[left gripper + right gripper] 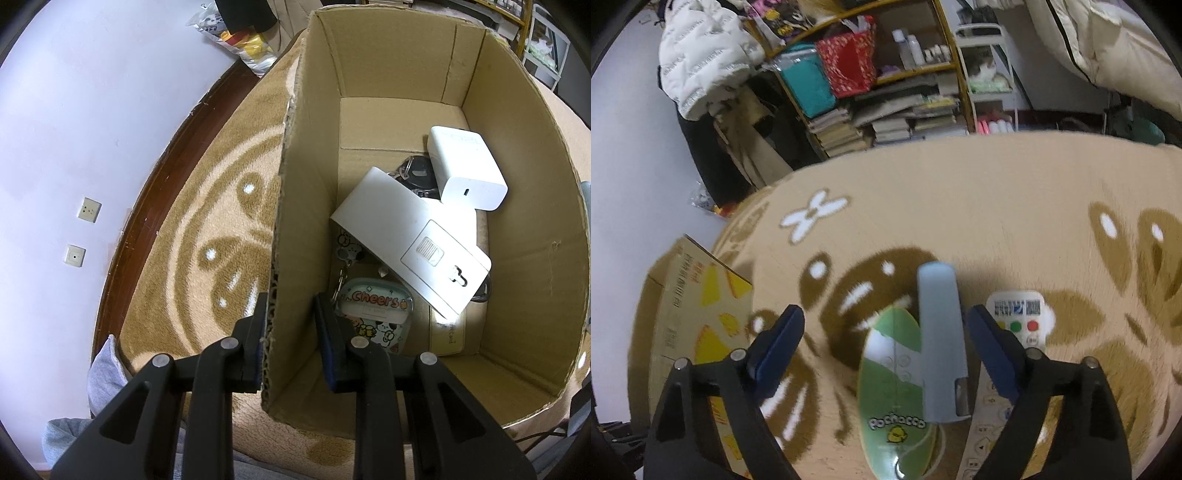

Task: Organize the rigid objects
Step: 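Move the right gripper back and grasp the light-blue phone handset, then carry the light-blue handset into the box with the right gripper and release, then return the right gripper and grasp the green Pochacco card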

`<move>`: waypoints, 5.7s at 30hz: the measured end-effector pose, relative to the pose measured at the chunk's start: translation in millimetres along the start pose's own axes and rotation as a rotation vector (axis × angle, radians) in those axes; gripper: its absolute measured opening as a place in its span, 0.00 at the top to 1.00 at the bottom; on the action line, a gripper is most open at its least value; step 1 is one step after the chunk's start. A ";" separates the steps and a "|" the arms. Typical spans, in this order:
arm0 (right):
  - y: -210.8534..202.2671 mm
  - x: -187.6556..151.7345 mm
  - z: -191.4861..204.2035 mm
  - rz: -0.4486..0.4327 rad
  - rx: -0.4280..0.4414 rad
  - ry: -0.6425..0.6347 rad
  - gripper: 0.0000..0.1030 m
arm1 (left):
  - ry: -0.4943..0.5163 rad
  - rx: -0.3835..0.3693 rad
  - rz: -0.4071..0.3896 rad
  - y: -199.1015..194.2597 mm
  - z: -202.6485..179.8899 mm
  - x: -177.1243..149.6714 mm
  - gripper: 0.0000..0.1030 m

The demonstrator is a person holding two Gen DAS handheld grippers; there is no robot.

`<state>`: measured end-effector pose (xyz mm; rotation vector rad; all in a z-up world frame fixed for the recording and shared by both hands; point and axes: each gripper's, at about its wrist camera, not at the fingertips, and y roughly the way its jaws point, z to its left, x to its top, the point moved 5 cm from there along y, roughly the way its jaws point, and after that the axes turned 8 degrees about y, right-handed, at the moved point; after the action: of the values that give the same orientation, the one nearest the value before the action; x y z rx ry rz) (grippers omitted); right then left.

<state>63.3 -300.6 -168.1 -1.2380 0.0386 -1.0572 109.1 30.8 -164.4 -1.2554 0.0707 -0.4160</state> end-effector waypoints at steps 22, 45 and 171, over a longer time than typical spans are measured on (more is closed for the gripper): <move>20.3 -9.9 -14.6 0.072 -0.022 0.065 0.59 | 0.000 -0.001 0.002 -0.8 -1.3 -0.4 0.77; -30.0 -2.5 54.2 -0.077 0.139 -0.063 0.72 | 0.002 0.001 0.002 -0.6 -1.5 -0.6 0.77; 19.4 -50.6 8.0 0.068 -0.107 -0.031 0.00 | -0.010 -0.018 0.014 2.8 2.2 -1.0 0.75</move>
<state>51.9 -262.0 -205.3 -1.3399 0.1140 -0.9870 109.5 33.9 -166.5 -1.2740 0.0752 -0.3976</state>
